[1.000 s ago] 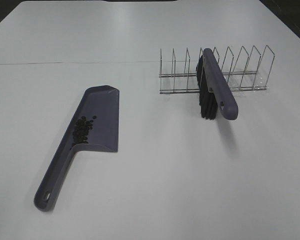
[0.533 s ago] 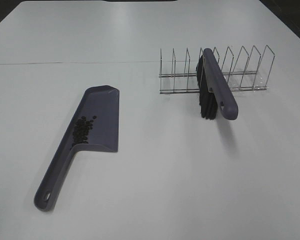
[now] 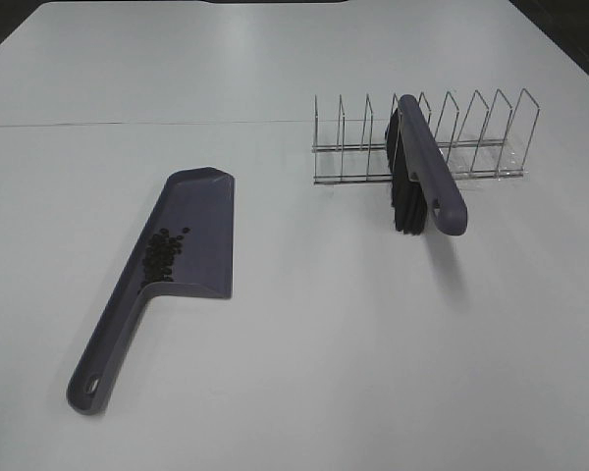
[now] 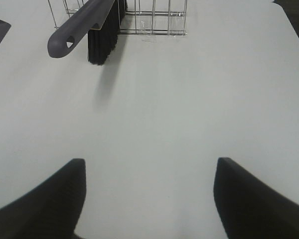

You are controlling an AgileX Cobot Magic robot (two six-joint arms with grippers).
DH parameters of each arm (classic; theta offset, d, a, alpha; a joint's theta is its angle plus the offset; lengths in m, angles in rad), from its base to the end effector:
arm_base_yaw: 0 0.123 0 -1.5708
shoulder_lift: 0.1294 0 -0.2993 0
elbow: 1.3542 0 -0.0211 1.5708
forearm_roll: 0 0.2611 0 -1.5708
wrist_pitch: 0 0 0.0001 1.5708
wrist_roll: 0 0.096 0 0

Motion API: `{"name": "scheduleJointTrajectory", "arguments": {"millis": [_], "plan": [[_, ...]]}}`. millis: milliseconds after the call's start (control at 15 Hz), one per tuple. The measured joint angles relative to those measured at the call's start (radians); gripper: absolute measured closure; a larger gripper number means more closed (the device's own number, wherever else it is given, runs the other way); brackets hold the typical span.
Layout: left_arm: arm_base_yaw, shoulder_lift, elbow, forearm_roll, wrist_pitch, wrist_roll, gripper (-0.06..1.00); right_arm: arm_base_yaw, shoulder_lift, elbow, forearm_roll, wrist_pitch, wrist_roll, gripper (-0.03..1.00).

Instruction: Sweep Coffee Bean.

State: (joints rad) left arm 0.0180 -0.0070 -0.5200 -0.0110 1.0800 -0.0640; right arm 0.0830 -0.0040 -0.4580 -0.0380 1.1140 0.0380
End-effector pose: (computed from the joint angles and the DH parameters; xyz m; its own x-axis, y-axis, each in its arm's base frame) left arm -0.0101 -0.0011 0.2841 -0.4473 -0.0772 -0.8910 -0.0403 0.9970 -0.0661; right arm -0.0040 -0.0036 0.2633 -0.5342 -0.0232 -0.8450 -0.0428 0.9991 -0.0003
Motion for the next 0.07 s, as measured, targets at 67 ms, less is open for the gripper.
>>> {"name": "scheduleJointTrajectory", "arguments": {"millis": [67], "plan": [[0.000,0.000,0.000,0.000,0.000,0.000,0.23,0.000,0.000,0.000,0.000,0.000,0.000,0.34]]}}
